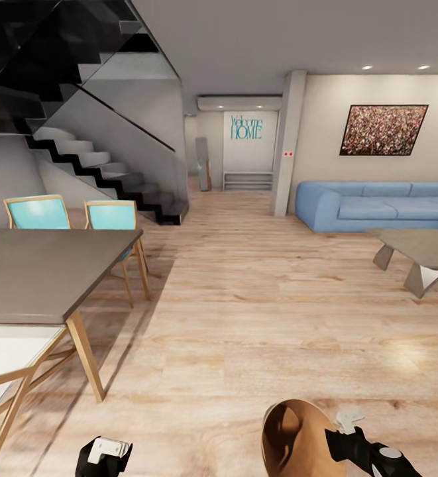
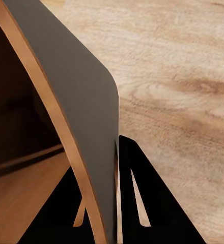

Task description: Put the three can of soda from the living room inside the tash can in the kitchen.

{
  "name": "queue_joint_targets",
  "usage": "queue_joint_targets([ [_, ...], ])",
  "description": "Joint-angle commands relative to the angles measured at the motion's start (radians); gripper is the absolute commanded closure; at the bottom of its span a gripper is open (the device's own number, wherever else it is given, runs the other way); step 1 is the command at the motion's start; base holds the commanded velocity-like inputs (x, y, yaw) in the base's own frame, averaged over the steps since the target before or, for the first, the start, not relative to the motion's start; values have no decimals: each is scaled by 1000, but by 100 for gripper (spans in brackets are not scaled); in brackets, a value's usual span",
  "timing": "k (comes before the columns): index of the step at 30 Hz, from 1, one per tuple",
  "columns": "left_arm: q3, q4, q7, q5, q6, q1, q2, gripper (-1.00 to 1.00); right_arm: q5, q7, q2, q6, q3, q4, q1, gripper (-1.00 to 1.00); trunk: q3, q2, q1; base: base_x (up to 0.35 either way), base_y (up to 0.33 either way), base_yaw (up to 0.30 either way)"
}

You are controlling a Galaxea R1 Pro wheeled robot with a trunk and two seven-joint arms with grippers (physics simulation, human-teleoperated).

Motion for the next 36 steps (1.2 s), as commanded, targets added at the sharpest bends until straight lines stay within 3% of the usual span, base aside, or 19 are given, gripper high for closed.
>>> queue_joint_targets([
  [1,0,0,0,0,0,0,0,-100,-8,8,0,1,-3,-1,0,100,2,7,-4,0,0,0],
  [36,-2,0,0,-2,-13,0,-1,-100,-6,8,2,2,-1,3,0,100,57,252,-138,0,0,0],
])
